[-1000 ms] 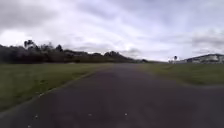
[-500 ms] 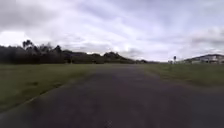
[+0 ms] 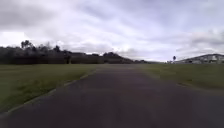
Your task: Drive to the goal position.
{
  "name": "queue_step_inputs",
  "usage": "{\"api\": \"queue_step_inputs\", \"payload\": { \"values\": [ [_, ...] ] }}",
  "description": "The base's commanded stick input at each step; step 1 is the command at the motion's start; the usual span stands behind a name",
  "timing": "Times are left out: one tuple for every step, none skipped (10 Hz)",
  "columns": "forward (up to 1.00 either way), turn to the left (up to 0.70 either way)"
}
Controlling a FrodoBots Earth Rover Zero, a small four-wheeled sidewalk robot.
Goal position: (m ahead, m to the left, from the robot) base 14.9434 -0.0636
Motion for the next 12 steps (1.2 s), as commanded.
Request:
{"api": "queue_step_inputs", "payload": {
  "values": [
    [0.7,-0.01],
    [0.7,0.0],
    [0.7,-0.01],
    [0.7,-0.05],
    [0.7,-0.13],
    [0.7,-0.18],
    [0.7,-0.17],
    [0.7,-0.15],
    [0.7,-0.12],
    [0.7,-0.09],
    [0.7,-0.03],
    [0.7,0.0]
  ]
}}
